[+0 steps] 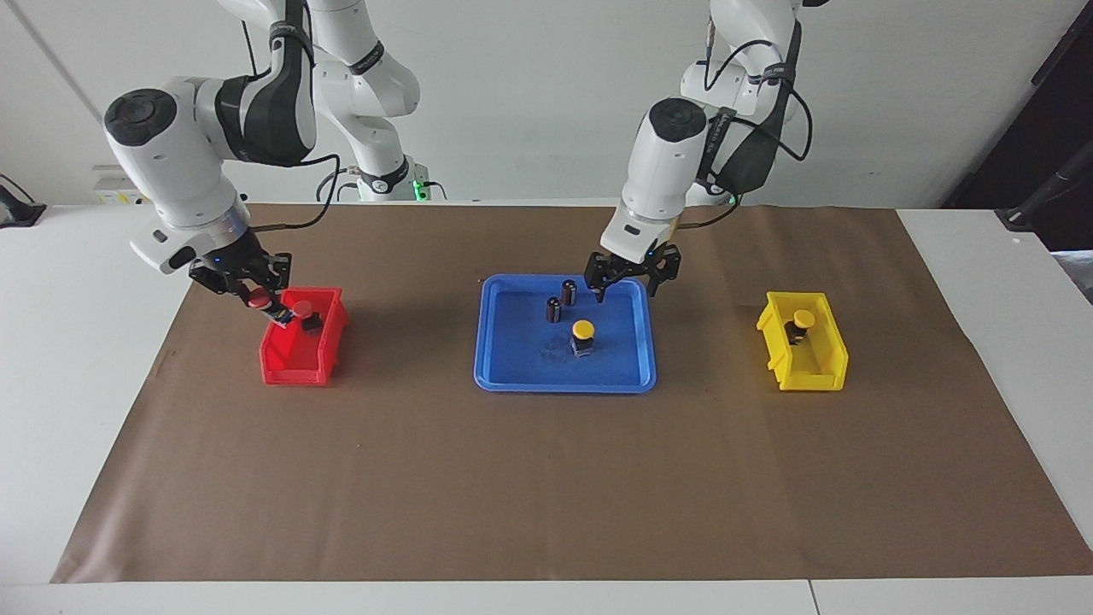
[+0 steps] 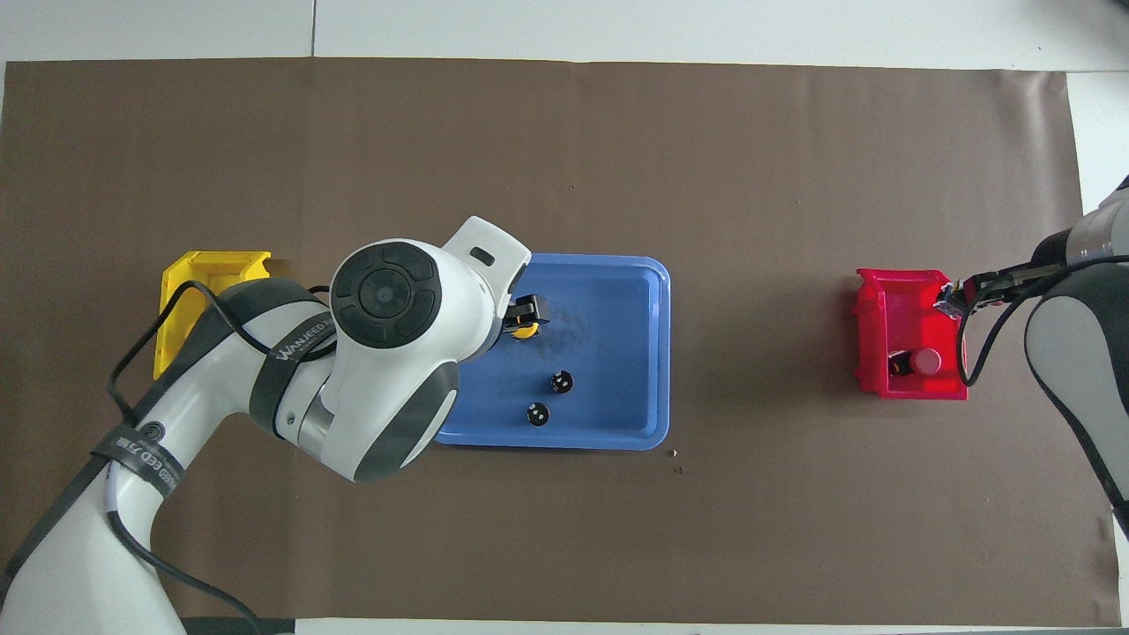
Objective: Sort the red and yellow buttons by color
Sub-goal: 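Carry the red button to the red bin while the left gripper reaches the yellow button, then grasp the yellow button with the left gripper while the right gripper releases and withdraws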
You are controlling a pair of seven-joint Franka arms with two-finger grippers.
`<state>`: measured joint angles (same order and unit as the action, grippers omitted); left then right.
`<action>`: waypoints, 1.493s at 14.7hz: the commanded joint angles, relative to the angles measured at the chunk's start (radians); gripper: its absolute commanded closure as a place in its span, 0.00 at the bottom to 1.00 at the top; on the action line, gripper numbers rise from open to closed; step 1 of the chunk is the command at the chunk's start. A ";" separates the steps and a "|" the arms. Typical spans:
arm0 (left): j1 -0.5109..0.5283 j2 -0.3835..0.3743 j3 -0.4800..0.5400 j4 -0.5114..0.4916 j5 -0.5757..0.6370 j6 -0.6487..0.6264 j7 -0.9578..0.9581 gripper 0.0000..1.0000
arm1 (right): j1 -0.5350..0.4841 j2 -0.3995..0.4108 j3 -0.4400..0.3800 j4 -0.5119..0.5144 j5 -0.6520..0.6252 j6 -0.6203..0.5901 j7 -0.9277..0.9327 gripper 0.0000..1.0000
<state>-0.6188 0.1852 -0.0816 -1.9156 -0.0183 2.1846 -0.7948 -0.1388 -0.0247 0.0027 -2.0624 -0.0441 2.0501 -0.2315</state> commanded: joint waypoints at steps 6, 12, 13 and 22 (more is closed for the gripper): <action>-0.036 0.157 0.019 0.104 0.104 0.043 -0.107 0.03 | -0.012 -0.026 0.017 -0.183 0.023 0.229 -0.017 0.80; -0.038 0.157 0.017 0.084 0.104 0.028 -0.101 0.24 | -0.004 0.002 0.017 -0.232 0.023 0.329 -0.012 0.80; -0.036 0.157 0.017 0.084 0.103 0.009 -0.100 0.51 | -0.002 0.002 0.017 -0.235 0.023 0.335 -0.011 0.79; 0.037 0.082 0.025 0.159 0.089 -0.201 -0.006 0.99 | -0.004 0.006 0.017 -0.187 0.021 0.270 -0.032 0.32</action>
<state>-0.6250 0.3285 -0.0614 -1.7726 0.0548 2.0829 -0.8603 -0.1364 -0.0122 0.0152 -2.2837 -0.0409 2.3629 -0.2320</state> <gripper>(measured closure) 0.595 0.405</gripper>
